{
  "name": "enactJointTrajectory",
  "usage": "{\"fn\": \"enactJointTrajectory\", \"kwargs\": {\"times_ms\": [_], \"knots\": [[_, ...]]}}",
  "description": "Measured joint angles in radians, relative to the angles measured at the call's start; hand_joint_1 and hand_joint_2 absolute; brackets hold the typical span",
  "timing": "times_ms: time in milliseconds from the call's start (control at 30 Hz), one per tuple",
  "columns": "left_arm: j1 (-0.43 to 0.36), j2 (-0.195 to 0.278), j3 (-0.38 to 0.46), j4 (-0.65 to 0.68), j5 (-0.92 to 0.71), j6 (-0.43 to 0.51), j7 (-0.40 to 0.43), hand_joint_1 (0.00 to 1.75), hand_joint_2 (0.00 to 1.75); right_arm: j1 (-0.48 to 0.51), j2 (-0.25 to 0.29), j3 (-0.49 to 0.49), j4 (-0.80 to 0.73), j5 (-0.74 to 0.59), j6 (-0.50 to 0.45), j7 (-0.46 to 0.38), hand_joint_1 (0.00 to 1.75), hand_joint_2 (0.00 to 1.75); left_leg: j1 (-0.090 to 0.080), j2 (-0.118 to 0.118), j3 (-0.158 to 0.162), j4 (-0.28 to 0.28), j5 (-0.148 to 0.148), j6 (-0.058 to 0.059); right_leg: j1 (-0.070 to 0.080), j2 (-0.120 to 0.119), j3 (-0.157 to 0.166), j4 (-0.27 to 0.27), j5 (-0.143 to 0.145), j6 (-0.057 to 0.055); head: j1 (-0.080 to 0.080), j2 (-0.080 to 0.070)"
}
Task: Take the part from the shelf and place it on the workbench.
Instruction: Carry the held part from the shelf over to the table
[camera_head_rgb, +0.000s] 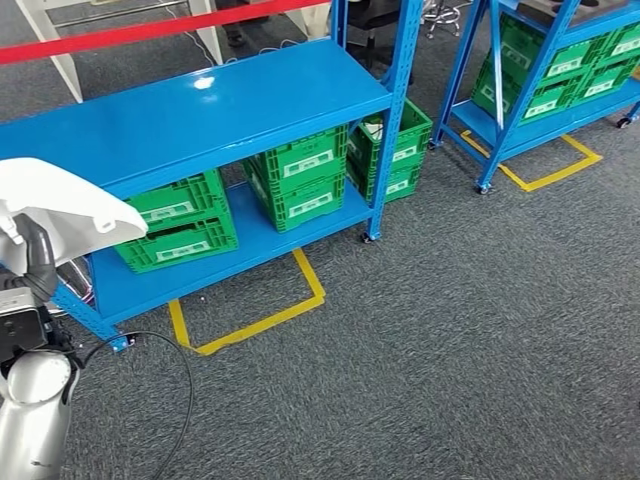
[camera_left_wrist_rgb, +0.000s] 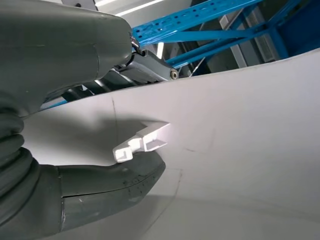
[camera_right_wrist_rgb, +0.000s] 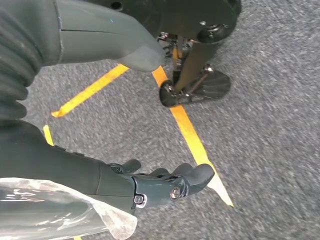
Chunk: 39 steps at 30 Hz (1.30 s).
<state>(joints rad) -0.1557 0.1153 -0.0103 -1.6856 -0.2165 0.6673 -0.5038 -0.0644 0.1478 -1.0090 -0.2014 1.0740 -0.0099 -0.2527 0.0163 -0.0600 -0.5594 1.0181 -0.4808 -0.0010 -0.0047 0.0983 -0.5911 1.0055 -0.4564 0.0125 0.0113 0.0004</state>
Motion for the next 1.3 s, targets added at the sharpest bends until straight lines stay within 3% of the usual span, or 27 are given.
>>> {"fn": "enactJointTrajectory", "kwargs": {"times_ms": [67, 100, 133, 200, 233, 267, 300, 333, 367, 433, 500, 567, 633, 700, 733, 767, 800, 833, 933, 1000, 1067, 1100, 1167, 1233, 1300], "knots": [[-0.003, -0.004, -0.002, -0.001, -0.003, 0.007, -0.003, 1.75, 1.75, 0.003, 0.000, 0.000, 0.000, 0.001, 0.001, 0.002, 0.00, 1.75, 0.002, 0.018, -0.001, -0.007, 0.004, 0.008, -0.002, 0.010, -0.011, 0.000, 0.002, 0.013, 0.000, 0.000], [-0.005, -0.006, -0.003, -0.001, -0.006, 0.009, -0.004, 1.75, 1.75, 0.004, 0.000, 0.000, 0.000, 0.001, 0.001, 0.003, 0.00, 1.75, 0.003, 0.029, 0.000, -0.010, 0.006, 0.014, -0.001, -0.003, -0.021, 0.013, -0.009, 0.018, 0.003, 0.000], [-0.006, -0.008, -0.003, -0.002, -0.007, 0.011, -0.005, 1.75, 1.75, 0.004, -0.001, 0.000, 0.000, 0.001, 0.001, 0.003, 0.00, 1.75, 0.005, 0.040, 0.000, -0.014, 0.009, 0.019, 0.000, -0.024, -0.041, 0.050, -0.031, 0.022, 0.007, 0.000], [-0.005, -0.010, -0.004, -0.003, -0.008, 0.013, -0.006, 1.75, 1.75, 0.002, 0.000, 0.000, 0.000, 0.002, 0.002, 0.004, 0.00, 1.75, 0.003, 0.064, -0.001, -0.015, 0.010, 0.024, 0.000, -0.075, -0.104, 0.179, -0.096, 0.030, 0.013, 0.000], [-0.005, -0.010, -0.004, -0.003, -0.008, 0.014, -0.006, 1.75, 1.75, 0.001, 0.000, 0.000, 0.000, 0.002, 0.002, 0.005, 0.00, 1.75, 0.002, 0.076, -0.002, -0.014, 0.009, 0.025, -0.001, -0.087, -0.135, 0.246, -0.121, 0.033, 0.013, 0.000], [-0.004, -0.011, -0.004, -0.003, -0.011, 0.015, -0.006, 1.75, 1.75, 0.001, 0.000, 0.000, 0.000, 0.002, 0.002, 0.006, 0.00, 1.75, 0.001, 0.088, -0.003, -0.014, 0.009, 0.025, -0.003, -0.092, -0.152, 0.284, -0.129, 0.035, 0.013, 0.000], [-0.005, -0.012, -0.004, -0.003, -0.015, 0.015, -0.005, 1.75, 1.75, 0.002, 0.000, 0.000, 0.000, 0.003, 0.003, 0.006, 0.00, 1.75, 0.001, 0.099, -0.003, -0.014, 0.009, 0.025, -0.004, -0.095, -0.150, 0.283, -0.118, 0.036, 0.013, 0.000], [-0.005, -0.012, -0.005, -0.003, -0.020, 0.016, -0.004, 1.75, 1.75, 0.003, 0.000, 0.000, 0.000, 0.003, 0.003, 0.007, 0.00, 1.75, 0.001, 0.109, -0.002, -0.014, 0.008, 0.025, -0.004, -0.100, -0.126, 0.240, -0.090, 0.035, 0.013, 0.000], [-0.005, -0.013, -0.006, -0.003, -0.025, 0.016, -0.001, 1.75, 1.75, 0.004, 0.000, 0.000, 0.000, 0.003, 0.003, 0.007, 0.00, 1.75, 0.000, 0.118, -0.001, -0.014, 0.008, 0.024, -0.004, -0.111, -0.086, 0.168, -0.055, 0.033, 0.014, 0.000], [-0.007, -0.013, -0.008, -0.003, -0.033, 0.013, 0.006, 1.75, 1.75, 0.002, 0.000, 0.000, 0.000, 0.002, 0.003, 0.007, 0.00, 1.75, -0.005, 0.134, 0.001, -0.012, 0.004, 0.017, 0.001, -0.144, -0.013, 0.036, -0.015, 0.024, 0.013, 0.000], [-0.010, -0.013, -0.012, -0.003, -0.044, 0.009, 0.014, 1.75, 1.75, 0.000, 0.000, 0.000, 0.000, 0.002, 0.004, 0.006, 0.00, 1.75, -0.010, 0.148, 0.002, -0.010, 0.003, 0.008, 0.007, -0.152, 0.007, -0.003, -0.013, 0.012, 0.011, 0.000], [-0.013, -0.013, -0.020, -0.003, -0.061, 0.004, 0.026, 1.75, 1.75, 0.001, 0.000, 0.000, 0.000, 0.002, 0.005, 0.005, 0.00, 1.75, -0.008, 0.157, 0.003, -0.008, 0.000, -0.002, 0.005, -0.132, 0.005, -0.004, -0.007, -0.001, 0.010, 0.000], [-0.015, -0.010, -0.026, -0.003, -0.081, -0.008, 0.040, 1.75, 1.75, 0.001, 0.000, 0.000, 0.000, 0.003, 0.007, 0.003, 0.00, 1.75, -0.005, 0.126, -0.009, 0.030, -0.031, -0.013, 0.001, -0.114, 0.006, -0.008, -0.002, -0.013, 0.007, 0.000], [-0.014, -0.003, -0.031, -0.003, -0.100, -0.024, 0.045, 1.75, 1.75, 0.000, 0.000, 0.000, 0.000, 0.005, 0.011, 0.000, 0.00, 1.75, -0.003, 0.083, -0.055, 0.143, -0.096, -0.018, -0.001, -0.095, 0.006, -0.009, 0.000, -0.020, 0.003, 0.000], [-0.012, 0.000, -0.033, -0.003, -0.107, -0.031, 0.043, 1.75, 1.75, -0.001, 0.000, 0.000, 0.000, 0.006, 0.014, -0.001, 0.00, 1.75, -0.003, 0.073, -0.084, 0.212, -0.127, -0.018, 0.000, -0.084, 0.005, -0.009, 0.001, -0.022, 0.002, 0.000], [-0.009, 0.003, -0.035, -0.003, -0.112, -0.040, 0.041, 1.75, 1.75, 0.000, 0.000, 0.000, 0.000, 0.007, 0.018, -0.002, 0.00, 1.75, -0.004, 0.069, -0.105, 0.260, -0.141, -0.017, 0.001, -0.073, 0.005, -0.009, 0.001, -0.023, 0.002, 0.000], [-0.006, 0.004, -0.038, -0.003, -0.115, -0.049, 0.038, 1.75, 1.75, 0.001, 0.000, 0.000, 0.000, 0.008, 0.021, -0.002, 0.00, 1.75, -0.004, 0.068, -0.113, 0.275, -0.136, -0.016, 0.001, -0.061, 0.005, -0.008, 0.002, -0.023, 0.002, 0.000], [-0.004, 0.006, -0.041, -0.003, -0.115, -0.059, 0.037, 1.75, 1.75, 0.002, 0.000, 0.000, 0.000, 0.008, 0.024, -0.002, 0.00, 1.75, -0.004, 0.065, -0.102, 0.252, -0.112, -0.013, 0.002, -0.049, 0.005, -0.007, 0.002, -0.023, 0.002, 0.000], [-0.002, 0.009, -0.048, -0.006, -0.113, -0.083, 0.037, 1.75, 1.75, 0.001, 0.000, 0.000, 0.000, 0.009, 0.027, -0.002, 0.00, 1.75, -0.002, 0.021, -0.018, 0.064, -0.017, -0.001, 0.002, -0.018, 0.001, 0.002, 0.003, -0.018, 0.003, 0.000], [-0.002, 0.011, -0.051, -0.009, -0.111, -0.090, 0.037, 1.75, 1.75, 0.000, 0.000, 0.000, 0.000, 0.010, 0.027, -0.002, 0.00, 1.75, -0.003, 0.000, 0.003, 0.008, -0.008, 0.003, 0.000, 0.000, -0.011, 0.006, 0.006, -0.007, 0.003, 0.000], [-0.002, 0.012, -0.053, -0.011, -0.109, -0.093, 0.036, 1.75, 1.75, 0.004, 0.000, 0.000, 0.000, 0.010, 0.027, -0.001, 0.00, 1.75, -0.006, 0.013, 0.001, 0.002, -0.007, 0.008, -0.003, 0.016, -0.020, 0.004, 0.013, 0.007, 0.003, 0.000], [-0.003, 0.013, -0.055, -0.011, -0.108, -0.093, 0.036, 1.75, 1.75, 0.006, 0.000, 0.000, 0.000, 0.010, 0.027, -0.001, 0.00, 1.75, -0.004, 0.022, 0.002, -0.002, -0.004, 0.013, -0.004, 0.010, -0.026, 0.007, 0.010, 0.012, 0.003, 0.000], [-0.004, 0.012, -0.057, -0.014, -0.105, -0.095, 0.036, 1.75, 1.75, 0.008, -0.001, 0.000, 0.000, 0.010, 0.027, -0.001, 0.00, 1.75, 0.000, 0.043, 0.004, -0.010, 0.002, 0.022, -0.001, -0.031, -0.055, 0.055, -0.022, 0.022, 0.008, 0.000], [-0.003, 0.013, -0.058, -0.016, -0.104, -0.095, 0.036, 1.75, 1.75, 0.006, -0.001, 0.000, 0.000, 0.010, 0.027, -0.001, 0.00, 1.75, -0.001, 0.066, 0.004, -0.011, 0.002, 0.026, -0.001, -0.078, -0.113, 0.174, -0.080, 0.029, 0.011, 0.000], [-0.002, 0.013, -0.059, -0.017, -0.099, -0.105, 0.036, 1.75, 1.75, 0.006, 0.000, 0.000, 0.000, 0.010, 0.027, -0.002, 0.00, 1.75, -0.003, 0.090, 0.003, -0.010, 0.002, 0.027, -0.003, -0.093, -0.153, 0.260, -0.104, 0.032, 0.010, 0.000]]}}
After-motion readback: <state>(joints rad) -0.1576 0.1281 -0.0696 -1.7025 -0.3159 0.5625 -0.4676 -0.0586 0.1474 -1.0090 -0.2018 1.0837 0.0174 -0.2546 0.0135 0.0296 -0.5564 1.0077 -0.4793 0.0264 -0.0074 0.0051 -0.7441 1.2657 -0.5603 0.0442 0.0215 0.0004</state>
